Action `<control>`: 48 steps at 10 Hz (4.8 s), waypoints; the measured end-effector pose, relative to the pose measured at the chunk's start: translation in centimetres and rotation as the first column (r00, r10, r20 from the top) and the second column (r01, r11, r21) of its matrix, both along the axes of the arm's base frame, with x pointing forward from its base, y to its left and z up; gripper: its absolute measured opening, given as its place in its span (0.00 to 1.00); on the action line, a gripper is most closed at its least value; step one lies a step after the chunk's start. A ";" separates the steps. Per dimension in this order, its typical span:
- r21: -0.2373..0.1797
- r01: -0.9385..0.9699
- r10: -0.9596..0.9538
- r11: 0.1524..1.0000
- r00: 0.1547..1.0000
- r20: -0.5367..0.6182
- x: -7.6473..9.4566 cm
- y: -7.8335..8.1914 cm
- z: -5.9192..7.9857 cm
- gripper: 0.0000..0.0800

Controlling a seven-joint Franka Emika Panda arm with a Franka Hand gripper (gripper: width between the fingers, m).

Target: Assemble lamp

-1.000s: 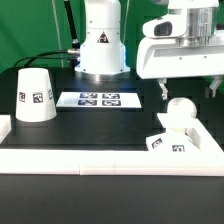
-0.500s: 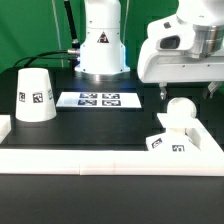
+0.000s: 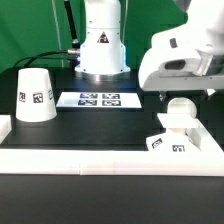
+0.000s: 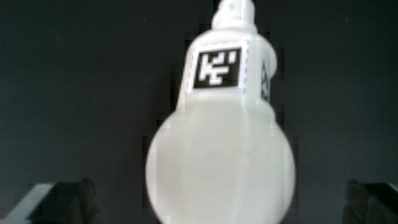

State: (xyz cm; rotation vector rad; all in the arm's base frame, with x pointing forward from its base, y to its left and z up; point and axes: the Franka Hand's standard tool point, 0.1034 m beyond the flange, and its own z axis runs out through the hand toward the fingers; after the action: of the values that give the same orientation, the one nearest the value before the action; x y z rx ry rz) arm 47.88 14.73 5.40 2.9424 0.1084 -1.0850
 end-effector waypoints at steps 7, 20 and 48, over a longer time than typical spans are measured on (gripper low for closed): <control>-0.022 -0.002 -0.001 1.000 0.994 -0.113 -0.3 0.2 -1.7 0.87; -0.048 0.020 -0.026 0.999 0.992 -0.123 -2.4 -0.7 -4.4 0.83; 0.081 -0.121 0.023 0.989 0.678 0.735 4.5 -4.8 5.7 0.72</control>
Offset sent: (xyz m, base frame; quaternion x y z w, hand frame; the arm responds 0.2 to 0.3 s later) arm -0.0038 0.0087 -0.0031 0.0100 0.0034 0.0178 0.9998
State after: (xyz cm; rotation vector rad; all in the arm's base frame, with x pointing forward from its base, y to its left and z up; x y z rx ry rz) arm 52.41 9.94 11.10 3.1804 0.2847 0.1938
